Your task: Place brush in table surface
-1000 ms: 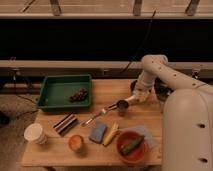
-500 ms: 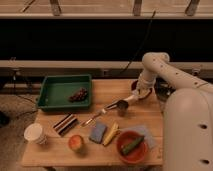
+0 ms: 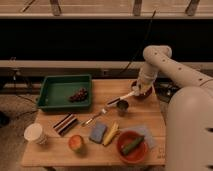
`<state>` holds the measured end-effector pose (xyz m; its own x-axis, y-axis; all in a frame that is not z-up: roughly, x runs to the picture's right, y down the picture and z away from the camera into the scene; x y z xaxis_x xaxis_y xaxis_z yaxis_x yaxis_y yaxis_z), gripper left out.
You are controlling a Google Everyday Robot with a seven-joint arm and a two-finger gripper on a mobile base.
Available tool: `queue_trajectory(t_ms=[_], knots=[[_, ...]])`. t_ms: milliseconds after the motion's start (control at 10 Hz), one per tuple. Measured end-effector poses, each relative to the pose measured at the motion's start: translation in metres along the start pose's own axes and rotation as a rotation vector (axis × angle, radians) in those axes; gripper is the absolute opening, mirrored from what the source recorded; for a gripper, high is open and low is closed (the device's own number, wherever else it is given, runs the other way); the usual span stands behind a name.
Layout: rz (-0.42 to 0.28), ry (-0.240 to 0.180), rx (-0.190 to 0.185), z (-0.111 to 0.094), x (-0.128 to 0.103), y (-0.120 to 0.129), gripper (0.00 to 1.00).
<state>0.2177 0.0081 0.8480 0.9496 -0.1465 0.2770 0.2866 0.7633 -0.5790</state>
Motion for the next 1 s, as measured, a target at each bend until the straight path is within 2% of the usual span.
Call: queue_trajectory(t_ms=[300,700,800,1000], knots=[[-0.043,0.004,0.028,-0.032,-0.014,-0.010,0.00],[-0.099,0.021,0.082,-0.082,-0.031,-0.042,0.00],[-0.106,0.018,0.086,-0.089,-0.034,-0.047,0.00],[-0.115,0.003,0.088,-0.086,-0.039,-0.055,0.00]])
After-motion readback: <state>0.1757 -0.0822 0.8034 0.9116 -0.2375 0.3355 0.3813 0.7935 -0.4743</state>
